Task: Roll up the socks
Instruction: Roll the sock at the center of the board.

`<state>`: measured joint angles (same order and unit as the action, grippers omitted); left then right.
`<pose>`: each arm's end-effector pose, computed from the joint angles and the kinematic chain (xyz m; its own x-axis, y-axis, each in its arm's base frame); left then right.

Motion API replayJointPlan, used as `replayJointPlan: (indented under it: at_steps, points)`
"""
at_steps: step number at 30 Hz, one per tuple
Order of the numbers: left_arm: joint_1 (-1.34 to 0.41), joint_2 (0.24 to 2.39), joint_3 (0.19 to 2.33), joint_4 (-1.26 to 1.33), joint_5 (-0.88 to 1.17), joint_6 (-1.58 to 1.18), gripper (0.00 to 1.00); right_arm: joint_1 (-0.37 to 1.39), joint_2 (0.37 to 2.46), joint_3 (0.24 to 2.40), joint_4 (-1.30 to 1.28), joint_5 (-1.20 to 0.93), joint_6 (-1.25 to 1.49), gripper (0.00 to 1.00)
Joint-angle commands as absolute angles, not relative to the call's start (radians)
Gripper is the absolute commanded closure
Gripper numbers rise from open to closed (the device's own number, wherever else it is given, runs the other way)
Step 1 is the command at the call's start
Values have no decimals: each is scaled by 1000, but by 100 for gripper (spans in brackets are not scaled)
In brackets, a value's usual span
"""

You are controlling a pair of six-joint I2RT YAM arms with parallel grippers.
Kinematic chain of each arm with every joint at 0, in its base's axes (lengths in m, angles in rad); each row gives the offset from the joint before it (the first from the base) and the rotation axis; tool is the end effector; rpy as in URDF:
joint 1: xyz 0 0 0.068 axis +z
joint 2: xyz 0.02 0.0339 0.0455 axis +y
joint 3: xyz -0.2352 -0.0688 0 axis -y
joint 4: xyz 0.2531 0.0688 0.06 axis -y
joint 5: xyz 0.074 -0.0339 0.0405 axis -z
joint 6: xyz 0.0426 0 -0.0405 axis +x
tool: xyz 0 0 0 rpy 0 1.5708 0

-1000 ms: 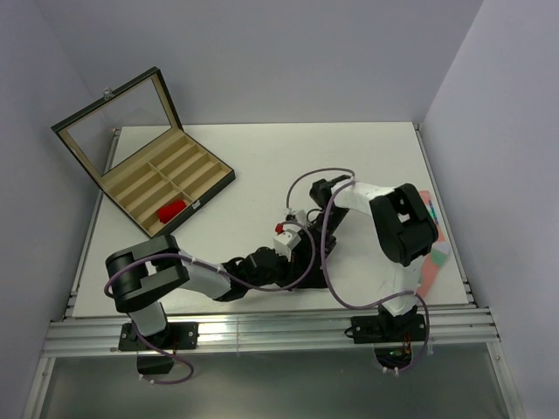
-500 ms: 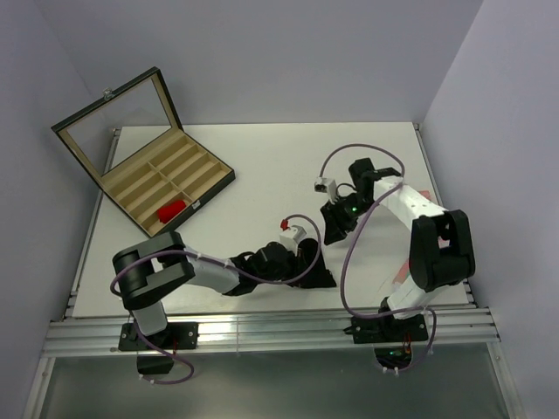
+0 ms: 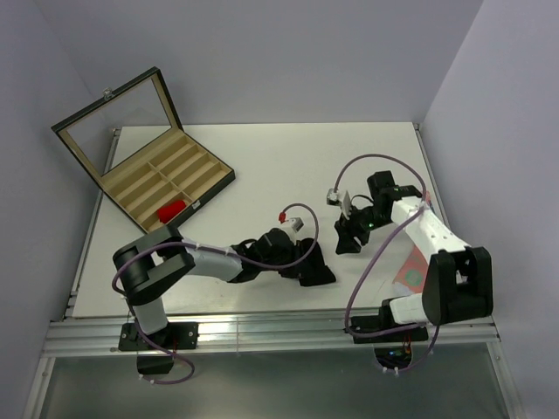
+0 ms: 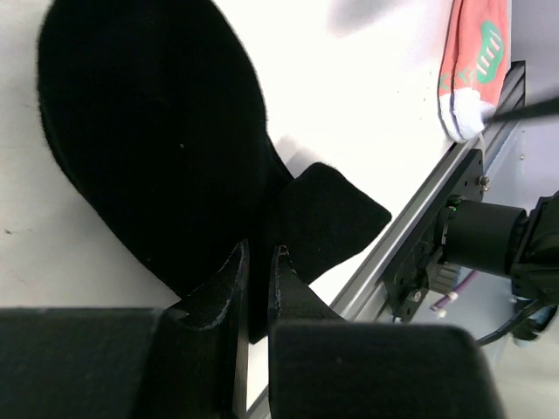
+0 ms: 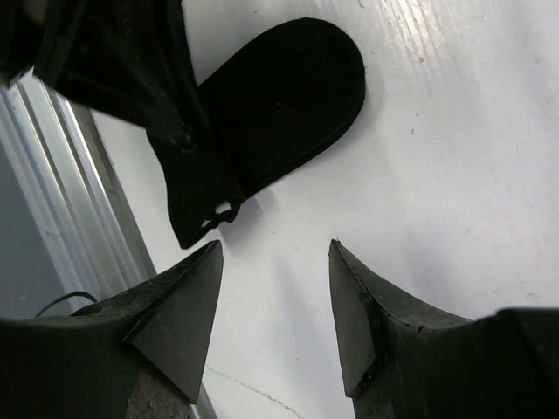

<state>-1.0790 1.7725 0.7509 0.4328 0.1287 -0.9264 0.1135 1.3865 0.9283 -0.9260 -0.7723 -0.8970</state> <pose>0.1591 -0.3085 0.0948 -0.8967 -0.0051 -0.4426 0.3458 0.6162 -0.7077 0.2448 0.0578 0.1839 -0.4453 -0.6141 -0.6516 -0.8938 0.3480 0.2829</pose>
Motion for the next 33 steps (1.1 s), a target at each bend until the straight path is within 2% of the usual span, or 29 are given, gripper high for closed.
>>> replayJointPlan:
  at_steps: [1, 7, 15, 33]
  points:
    - [-1036, 1825, 750, 210, 167, -917, 100, 115, 1312, 885, -916, -795, -1018, 40]
    - [-977, 1855, 762, 186, 281, -916, 100, 175, 1230, 792, -896, -756, -1115, 40]
    - [-937, 1890, 810, 124, 341, -876, 100, 389, 1052, 654, -730, -661, -1013, 36]
    - [-888, 1967, 845, 155, 440, -879, 100, 577, 1075, 549, -528, -539, -931, 35]
